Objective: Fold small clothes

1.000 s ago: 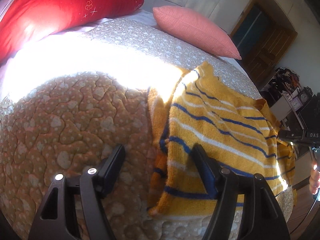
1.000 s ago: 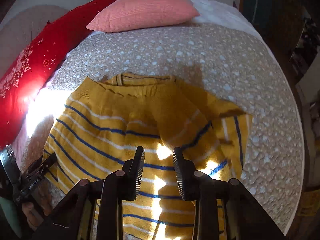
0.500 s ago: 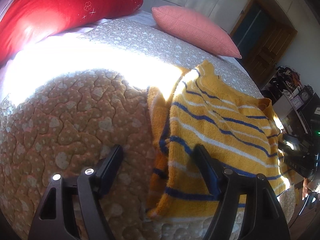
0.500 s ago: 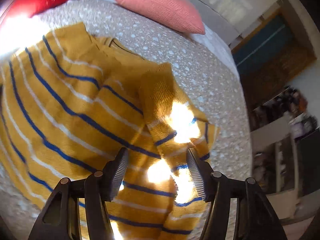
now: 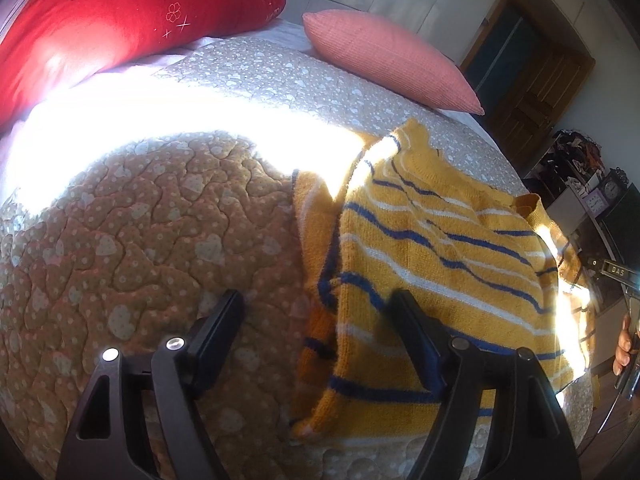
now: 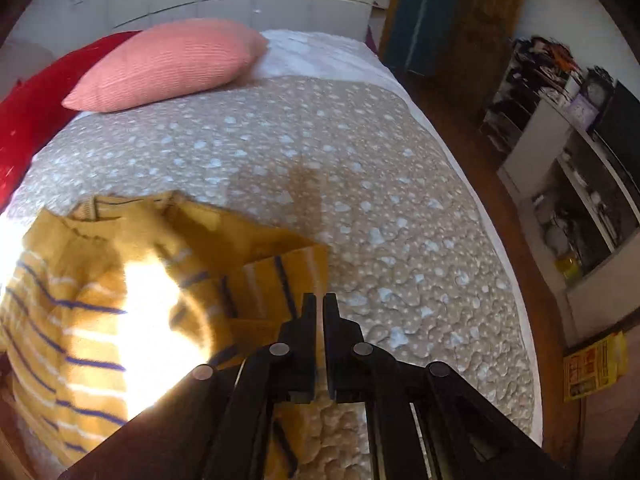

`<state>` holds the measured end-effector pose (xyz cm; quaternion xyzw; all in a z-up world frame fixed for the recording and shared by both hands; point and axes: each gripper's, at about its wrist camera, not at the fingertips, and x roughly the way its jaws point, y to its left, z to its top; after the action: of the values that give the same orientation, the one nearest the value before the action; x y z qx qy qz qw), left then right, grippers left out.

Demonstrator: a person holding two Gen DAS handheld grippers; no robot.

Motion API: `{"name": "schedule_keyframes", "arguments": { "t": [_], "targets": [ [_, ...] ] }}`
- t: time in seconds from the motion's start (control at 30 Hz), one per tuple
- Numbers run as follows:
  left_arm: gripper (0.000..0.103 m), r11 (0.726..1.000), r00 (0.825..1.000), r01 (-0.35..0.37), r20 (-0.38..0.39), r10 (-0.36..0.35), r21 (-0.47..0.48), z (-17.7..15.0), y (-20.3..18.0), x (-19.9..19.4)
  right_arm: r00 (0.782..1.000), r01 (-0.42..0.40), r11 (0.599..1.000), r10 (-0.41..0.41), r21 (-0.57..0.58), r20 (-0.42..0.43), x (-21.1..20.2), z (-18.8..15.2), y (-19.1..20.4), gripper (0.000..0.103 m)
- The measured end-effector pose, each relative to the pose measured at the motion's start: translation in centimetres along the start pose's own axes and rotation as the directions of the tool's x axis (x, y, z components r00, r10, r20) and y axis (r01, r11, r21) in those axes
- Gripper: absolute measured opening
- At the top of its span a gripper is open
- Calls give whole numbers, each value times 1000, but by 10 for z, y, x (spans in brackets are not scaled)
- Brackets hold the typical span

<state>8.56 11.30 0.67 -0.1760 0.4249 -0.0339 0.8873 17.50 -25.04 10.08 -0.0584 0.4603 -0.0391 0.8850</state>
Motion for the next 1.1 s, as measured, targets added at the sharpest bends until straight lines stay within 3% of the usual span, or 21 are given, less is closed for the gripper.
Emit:
{"name": "schedule_keyframes", "arguments": {
  "t": [0.07, 0.2, 0.4, 0.5, 0.53, 0.57, 0.7, 0.77, 0.83, 0.9, 0.93, 0.97, 1.0, 1.07, 1.1],
  "targets": [
    [78, 1000, 1000, -9, 1, 9, 9, 0, -2, 0, 999, -5, 995, 10, -98, 42, -14, -2, 29, 41],
    [78, 1000, 1000, 3, 1, -3, 0, 0, -1, 0, 998, 2, 963, 14, -271, 58, -16, -6, 70, 52],
    [78, 1000, 1000, 2, 1, -2, 1, 0, -1, 0, 999, 41, 913, -46, -406, -1, 9, -28, 91, 52],
    [78, 1000, 1000, -1, 1, 1, 4, 0, -1, 0, 985, 156, 851, -172, -501, 15, 29, -38, 100, 49],
    [78, 1000, 1000, 1, 1, -1, 2, -1, -1, 0, 979, 186, 842, -205, -507, 19, 34, -37, 99, 22],
    [78, 1000, 1000, 4, 1, -4, 1, 0, -1, 0, 975, 198, 851, -220, -486, 12, 37, -33, 95, 7],
    [79, 1000, 1000, 4, 1, -4, 1, 0, 0, 0, 991, 132, 955, -133, -265, 13, 26, -6, 54, 6],
    [79, 1000, 1000, 1, 0, -1, 4, 0, 0, 0, 992, 125, 983, -126, -136, -1, 30, 3, 24, 6],
    [79, 1000, 1000, 2, 0, -2, 5, 0, 1, 0, 997, 49, 998, -47, 49, -57, 43, 8, -13, 6],
    [79, 1000, 1000, 2, 0, -2, 5, 0, 0, 0, 988, -50, 961, 88, 273, -129, 66, 3, -48, 7],
    [79, 1000, 1000, 3, 0, -3, 5, 0, 0, 0, 979, -89, 919, 153, 384, -138, 76, -4, -63, 17],
    [79, 1000, 1000, 3, 0, -3, 5, 0, 1, 0, 970, -125, 866, 209, 484, -125, 82, -12, -77, 35],
    [79, 1000, 1000, 3, 0, -3, 5, 0, 0, 0, 962, -153, 810, 253, 567, -103, 88, -20, -90, 43],
    [79, 1000, 1000, 2, 0, -2, 5, 0, 0, 0, 944, -209, 720, 324, 662, -55, 94, -33, -106, 46],
    [80, 1000, 1000, 2, 0, -2, 5, 0, 0, 0, 943, -217, 703, 331, 678, -41, 91, -35, -108, 46]
  ]
}}
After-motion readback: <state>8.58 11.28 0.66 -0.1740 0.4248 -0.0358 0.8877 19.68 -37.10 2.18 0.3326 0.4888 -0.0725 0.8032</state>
